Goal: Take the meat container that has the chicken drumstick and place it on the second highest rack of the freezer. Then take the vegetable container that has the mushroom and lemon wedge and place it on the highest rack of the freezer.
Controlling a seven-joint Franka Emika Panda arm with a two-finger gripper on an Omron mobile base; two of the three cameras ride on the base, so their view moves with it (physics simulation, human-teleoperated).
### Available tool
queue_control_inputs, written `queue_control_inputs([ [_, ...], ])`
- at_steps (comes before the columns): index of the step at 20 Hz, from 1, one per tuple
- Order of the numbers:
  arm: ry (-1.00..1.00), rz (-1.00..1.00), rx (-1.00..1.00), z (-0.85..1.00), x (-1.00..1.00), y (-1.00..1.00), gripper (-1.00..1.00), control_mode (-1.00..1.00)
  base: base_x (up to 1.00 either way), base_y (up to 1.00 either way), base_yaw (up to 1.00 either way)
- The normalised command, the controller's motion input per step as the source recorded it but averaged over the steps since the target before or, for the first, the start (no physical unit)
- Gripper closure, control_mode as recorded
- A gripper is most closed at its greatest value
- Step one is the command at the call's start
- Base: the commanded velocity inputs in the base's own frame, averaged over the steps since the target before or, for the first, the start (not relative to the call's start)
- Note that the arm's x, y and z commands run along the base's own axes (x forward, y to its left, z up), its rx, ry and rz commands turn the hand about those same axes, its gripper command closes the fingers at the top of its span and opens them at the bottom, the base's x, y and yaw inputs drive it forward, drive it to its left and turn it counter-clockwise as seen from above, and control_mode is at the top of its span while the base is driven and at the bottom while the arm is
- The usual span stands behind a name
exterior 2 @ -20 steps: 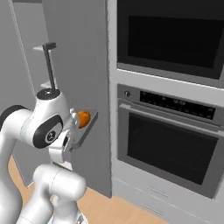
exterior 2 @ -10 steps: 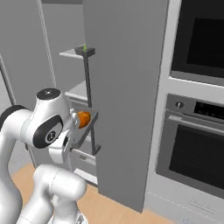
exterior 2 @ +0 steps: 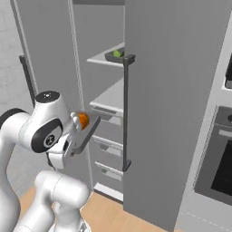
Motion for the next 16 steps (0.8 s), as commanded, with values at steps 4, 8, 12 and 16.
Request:
queue_control_inputs([
  [4, 0.00, 0.00, 0.00, 0.00, 0.00, 0.00, 1.00, 1.00, 0.02, -0.78, 0.00],
  [8, 0.00, 0.00, 0.00, 0.00, 0.00, 0.00, 1.00, 1.00, 0.09, -0.18, 0.00],
  [12, 0.00, 0.00, 0.00, 0.00, 0.00, 0.00, 1.00, 1.00, 0.28, 0.32, 0.00],
  [16, 0.00, 0.00, 0.00, 0.00, 0.00, 0.00, 1.00, 1.00, 0.39, 0.56, -0.02],
])
